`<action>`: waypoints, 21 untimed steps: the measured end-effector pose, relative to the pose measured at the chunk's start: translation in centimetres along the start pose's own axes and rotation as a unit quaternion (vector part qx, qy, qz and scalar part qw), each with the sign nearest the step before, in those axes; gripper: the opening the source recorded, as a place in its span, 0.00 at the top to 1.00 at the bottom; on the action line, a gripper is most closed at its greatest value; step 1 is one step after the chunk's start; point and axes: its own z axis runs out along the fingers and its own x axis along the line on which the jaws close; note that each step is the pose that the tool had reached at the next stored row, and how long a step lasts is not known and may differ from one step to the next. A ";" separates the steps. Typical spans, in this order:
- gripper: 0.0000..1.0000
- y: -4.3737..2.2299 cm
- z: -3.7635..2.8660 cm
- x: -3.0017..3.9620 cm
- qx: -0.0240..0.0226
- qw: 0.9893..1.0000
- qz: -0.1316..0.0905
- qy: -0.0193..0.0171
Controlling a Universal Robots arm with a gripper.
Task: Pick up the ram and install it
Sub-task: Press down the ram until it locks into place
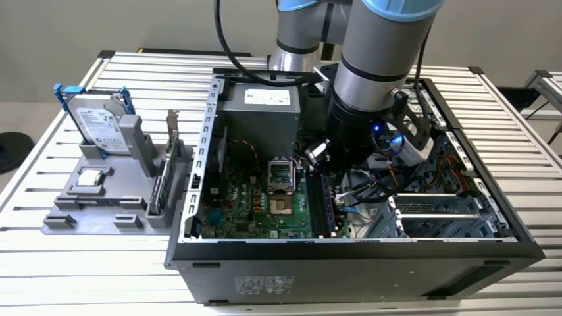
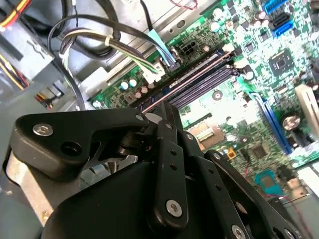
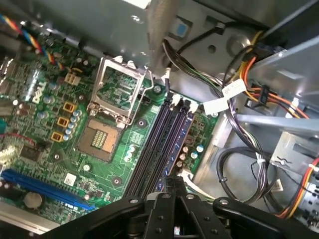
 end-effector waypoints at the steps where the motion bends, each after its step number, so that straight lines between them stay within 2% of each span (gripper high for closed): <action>1: 1.00 0.00 0.01 0.00 0.000 1.000 -0.008 0.000; 6: 1.00 0.00 0.03 0.00 -0.002 0.999 -0.046 0.001; 11: 1.00 0.00 0.07 0.00 -0.003 0.997 -0.083 0.002; 15: 1.00 0.00 0.10 0.00 -0.004 0.994 -0.112 0.003; 21: 1.00 0.00 0.18 0.00 -0.006 0.988 -0.154 0.004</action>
